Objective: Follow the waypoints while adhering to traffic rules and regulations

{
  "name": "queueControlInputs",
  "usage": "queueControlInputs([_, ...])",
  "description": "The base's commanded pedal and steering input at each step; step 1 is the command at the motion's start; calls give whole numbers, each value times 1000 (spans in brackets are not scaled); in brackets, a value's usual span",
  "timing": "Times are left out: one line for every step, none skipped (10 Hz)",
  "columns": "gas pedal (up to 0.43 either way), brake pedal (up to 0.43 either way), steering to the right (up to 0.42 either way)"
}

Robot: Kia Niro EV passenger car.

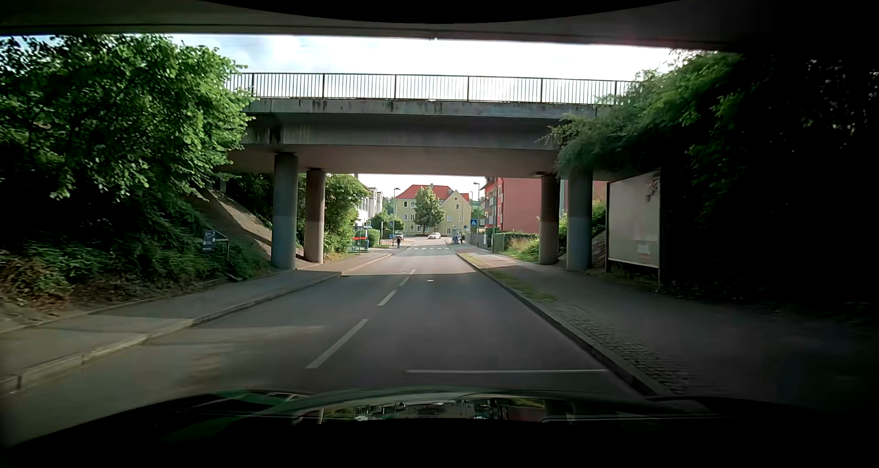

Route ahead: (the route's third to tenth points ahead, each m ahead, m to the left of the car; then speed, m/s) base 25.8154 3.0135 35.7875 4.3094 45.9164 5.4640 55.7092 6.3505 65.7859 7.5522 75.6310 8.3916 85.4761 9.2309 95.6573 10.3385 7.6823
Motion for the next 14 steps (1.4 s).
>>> queueControlInputs([67,0,-28])
queueControlInputs([59,0,-26])
queueControlInputs([0,0,-23])
queueControlInputs([0,0,-20])
queueControlInputs([0,0,-17])
queueControlInputs([0,0,-14])
queueControlInputs([0,0,-13])
queueControlInputs([0,0,-12])
queueControlInputs([0,0,-12])
queueControlInputs([0,0,-12])
queueControlInputs([0,0,-11])
queueControlInputs([0,0,-11])
queueControlInputs([0,0,-11])
queueControlInputs([0,0,-11])
